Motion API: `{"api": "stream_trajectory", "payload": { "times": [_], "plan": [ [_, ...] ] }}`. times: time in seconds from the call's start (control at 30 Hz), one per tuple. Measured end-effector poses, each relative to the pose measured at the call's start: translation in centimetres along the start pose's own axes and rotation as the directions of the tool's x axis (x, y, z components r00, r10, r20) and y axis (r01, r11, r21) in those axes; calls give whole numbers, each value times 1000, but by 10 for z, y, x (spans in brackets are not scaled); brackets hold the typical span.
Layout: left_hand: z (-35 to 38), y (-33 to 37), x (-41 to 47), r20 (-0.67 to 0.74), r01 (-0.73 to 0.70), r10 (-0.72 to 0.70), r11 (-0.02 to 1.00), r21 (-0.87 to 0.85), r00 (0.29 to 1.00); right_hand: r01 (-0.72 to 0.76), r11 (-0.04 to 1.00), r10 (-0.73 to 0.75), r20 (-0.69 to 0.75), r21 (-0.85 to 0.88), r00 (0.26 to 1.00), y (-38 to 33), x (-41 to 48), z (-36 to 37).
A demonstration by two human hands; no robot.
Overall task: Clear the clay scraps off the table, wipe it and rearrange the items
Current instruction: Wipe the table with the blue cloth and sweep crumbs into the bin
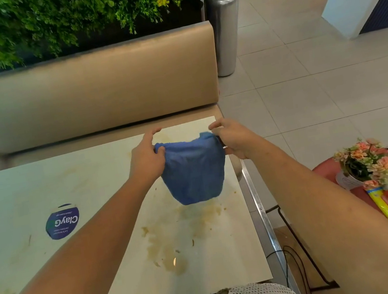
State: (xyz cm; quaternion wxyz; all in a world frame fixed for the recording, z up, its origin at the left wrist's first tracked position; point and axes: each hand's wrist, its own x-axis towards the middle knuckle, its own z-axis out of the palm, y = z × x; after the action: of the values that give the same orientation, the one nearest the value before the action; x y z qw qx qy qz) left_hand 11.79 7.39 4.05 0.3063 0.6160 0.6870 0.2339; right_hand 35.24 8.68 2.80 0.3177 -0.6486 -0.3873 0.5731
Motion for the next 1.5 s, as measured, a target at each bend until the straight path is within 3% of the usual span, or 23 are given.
{"api": "stream_trajectory", "payload": {
  "times": [0.1,0.23,0.33,0.4,0.43,0.5,0.57,0.63,0.7,0.8,0.9,1.0,1.1,1.2,1.33,1.43,1.5],
  "plan": [
    [-1,2,2,5,100,-100,995,10,995,62,998,-61,-25,20,998,4,2,2],
    [-7,2,11,-6,208,-208,978,-33,978,157,987,-159,216,29,963,4,-7,2],
    [-18,10,10,206,323,-274,908,-268,940,309,920,-226,318,-242,921,3,-14,6],
    [-24,13,9,366,289,-171,910,-297,915,388,773,-226,354,-501,908,0,-14,14],
    [-26,13,9,405,228,-115,943,-243,907,398,676,-209,356,-620,911,-1,-12,18],
    [-25,11,7,446,12,-22,1000,27,895,394,510,-206,336,-765,919,0,-6,24],
    [-17,6,7,447,-219,35,904,368,894,377,405,-230,306,-833,924,0,-1,28],
    [-12,1,10,361,-257,46,787,561,931,332,350,-242,257,-876,935,0,2,29],
    [-12,-7,16,292,-233,62,768,597,954,294,310,-254,219,-904,942,-3,5,26],
    [-17,-20,25,331,-216,45,838,500,942,309,340,-253,230,-888,940,-6,6,15],
    [-28,-30,28,486,-150,-39,927,345,873,349,397,-88,343,-849,935,-7,4,3],
    [-31,-38,32,584,-119,-125,925,361,802,372,343,38,408,-863,912,-6,6,1],
    [-21,-38,44,463,-153,-46,911,383,885,359,310,-63,358,-880,932,-9,20,5],
    [-21,-26,63,235,-121,47,944,308,971,294,356,-281,198,-887,939,-19,42,7],
    [-30,-9,97,-1,-220,228,942,254,974,379,412,-641,32,-829,767,-33,71,7],
    [-25,-6,114,-55,-247,261,951,188,964,444,431,-752,-40,-786,658,-27,83,7],
    [-13,-19,120,-37,-229,240,954,196,970,430,412,-776,-62,-804,628,-8,88,8]
  ]
}}
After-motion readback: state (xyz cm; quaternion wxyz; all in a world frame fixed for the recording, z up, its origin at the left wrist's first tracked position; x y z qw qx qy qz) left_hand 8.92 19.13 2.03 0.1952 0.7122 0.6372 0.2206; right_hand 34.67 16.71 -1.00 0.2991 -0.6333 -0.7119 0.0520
